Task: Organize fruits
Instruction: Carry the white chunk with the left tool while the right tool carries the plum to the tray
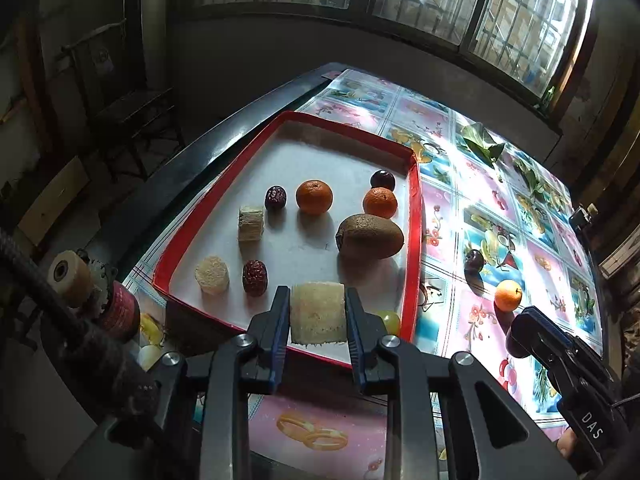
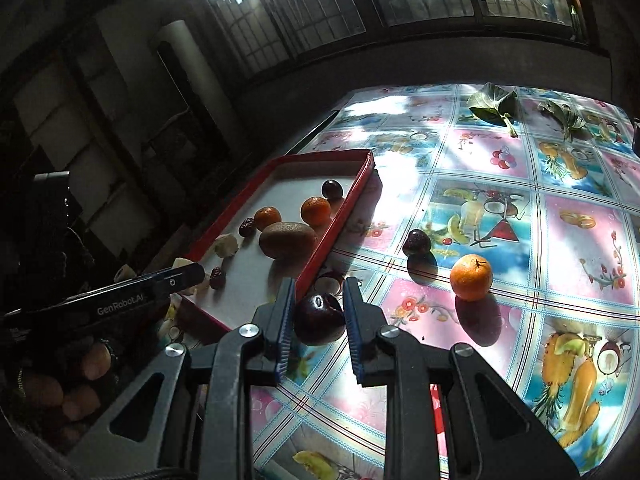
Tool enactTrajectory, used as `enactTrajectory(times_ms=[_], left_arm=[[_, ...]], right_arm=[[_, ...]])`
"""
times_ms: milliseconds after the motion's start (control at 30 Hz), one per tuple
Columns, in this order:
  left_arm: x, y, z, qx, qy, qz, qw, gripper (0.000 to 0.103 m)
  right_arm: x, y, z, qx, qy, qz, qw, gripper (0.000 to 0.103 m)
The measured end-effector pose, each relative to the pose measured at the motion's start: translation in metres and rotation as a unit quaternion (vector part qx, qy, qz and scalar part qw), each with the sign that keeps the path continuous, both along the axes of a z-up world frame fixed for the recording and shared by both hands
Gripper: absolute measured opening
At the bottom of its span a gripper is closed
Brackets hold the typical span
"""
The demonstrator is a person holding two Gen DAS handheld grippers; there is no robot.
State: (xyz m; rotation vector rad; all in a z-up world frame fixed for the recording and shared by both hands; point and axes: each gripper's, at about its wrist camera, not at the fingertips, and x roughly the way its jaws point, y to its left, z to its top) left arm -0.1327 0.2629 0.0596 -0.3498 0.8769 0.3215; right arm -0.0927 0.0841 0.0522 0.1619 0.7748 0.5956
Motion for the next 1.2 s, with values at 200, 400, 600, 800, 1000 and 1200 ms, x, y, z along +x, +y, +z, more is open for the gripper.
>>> enactTrajectory(times_ms=[200, 400, 600, 800, 1000, 1200], left_arm=[[0.0, 0.004, -0.004, 0.001, 0.004, 0.006, 1.0, 0.025], [0.0, 0.014, -0.008, -0.007, 0.006, 0.013, 0.9999, 0.025], [-0.002, 0.035, -0.015, -0.033, 0.007, 0.025, 0.9991, 0.025], [0.011, 0.053, -0.01, -0.031, 0.002, 0.035, 0.9989, 0.025], [0.042, 0.071, -0.006, -0.033, 0.007, 0.038, 0.9987, 0.025], [0.074, 0.084, -0.008, -0.026, 0.019, 0.043, 0.9986, 0.025]], right_arm=[[-0.001, 0.011, -0.002, -0.008, 0.005, 0.005, 1.0, 0.026], [0.0, 0.021, -0.004, -0.012, 0.009, 0.014, 1.0, 0.026], [0.002, 0.036, -0.006, -0.017, 0.013, 0.027, 0.999, 0.026], [0.004, 0.056, -0.009, -0.025, 0.016, 0.046, 0.998, 0.026], [0.014, 0.084, -0.013, -0.03, 0.021, 0.072, 0.997, 0.026], [0.028, 0.112, -0.025, -0.036, 0.039, 0.096, 0.994, 0.026]])
